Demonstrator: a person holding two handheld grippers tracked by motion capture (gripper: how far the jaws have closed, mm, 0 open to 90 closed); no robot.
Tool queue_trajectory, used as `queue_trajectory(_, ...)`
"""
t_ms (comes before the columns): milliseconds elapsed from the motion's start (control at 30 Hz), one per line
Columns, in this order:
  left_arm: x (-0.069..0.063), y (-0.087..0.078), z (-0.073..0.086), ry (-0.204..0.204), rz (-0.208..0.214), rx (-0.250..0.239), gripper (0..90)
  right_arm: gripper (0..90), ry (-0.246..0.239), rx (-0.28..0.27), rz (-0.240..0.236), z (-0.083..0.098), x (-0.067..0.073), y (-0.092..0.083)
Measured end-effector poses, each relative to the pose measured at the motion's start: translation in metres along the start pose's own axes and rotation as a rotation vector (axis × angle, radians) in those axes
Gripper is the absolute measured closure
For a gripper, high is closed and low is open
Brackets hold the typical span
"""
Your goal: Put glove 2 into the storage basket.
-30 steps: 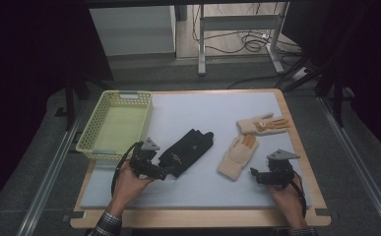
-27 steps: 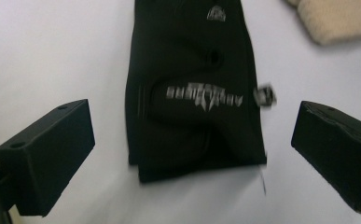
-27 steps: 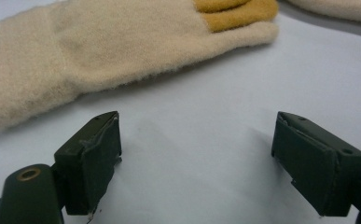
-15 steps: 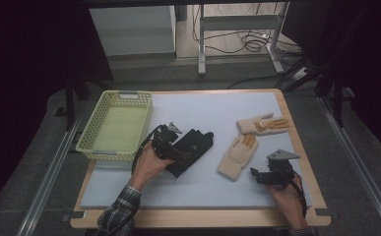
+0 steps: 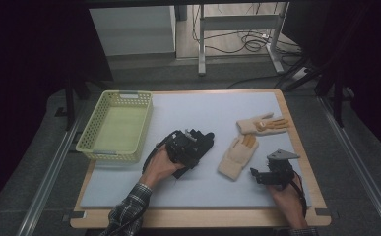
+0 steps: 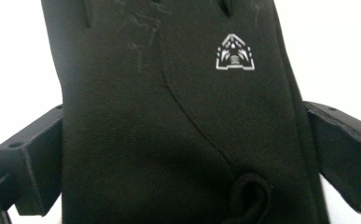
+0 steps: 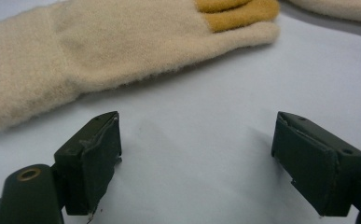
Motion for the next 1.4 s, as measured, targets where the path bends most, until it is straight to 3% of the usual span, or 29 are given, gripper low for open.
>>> queue_trajectory(133,0.004,0.001,0.000,-0.013,0.006,0.009,0.0,15.5,0.000,0.000,0.000,0.000,0.000,0.000)
queue_trajectory(267,0.002,-0.004,-0.001,-0.001,0.003,0.020,9.0,15.5,0.000,0.000,0.001,0.000,0.000,0.000)
queue_trajectory(400,-0.002,-0.013,-0.001,0.025,0.000,0.032,33.2,15.6,-0.001,0.000,0.001,0.000,0.000,0.000)
queue_trajectory(567,0.002,-0.017,0.002,-0.001,-0.021,0.023,63.2,15.5,-0.001,0.001,0.001,0.000,0.000,0.000)
queue_trajectory(800,0.010,-0.023,0.000,-0.059,0.021,0.013,68.0,15.5,-0.001,0.001,0.001,0.000,0.000,0.000)
queue_trajectory(1067,0.022,-0.045,-0.011,-0.081,-0.013,-0.020,67.5,15.5,0.000,0.001,0.001,0.000,0.000,0.000)
queue_trajectory(1200,0.031,-0.059,-0.017,-0.074,-0.071,-0.030,67.1,15.5,0.000,0.000,0.001,0.000,0.000,0.000)
queue_trajectory(1400,0.054,-0.079,-0.019,-0.111,-0.107,-0.032,67.1,15.5,0.000,0.000,0.000,0.000,0.000,0.000)
Point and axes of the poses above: each handheld gripper's, and its own axes: y roughly forward along the jaws, z roughly out of its underside, x roughly to its left, the point moved 4 cm from there along y, roughly forward along the jaws, and after that the axes turned 13 degrees about -z, right-handed, at the moved point
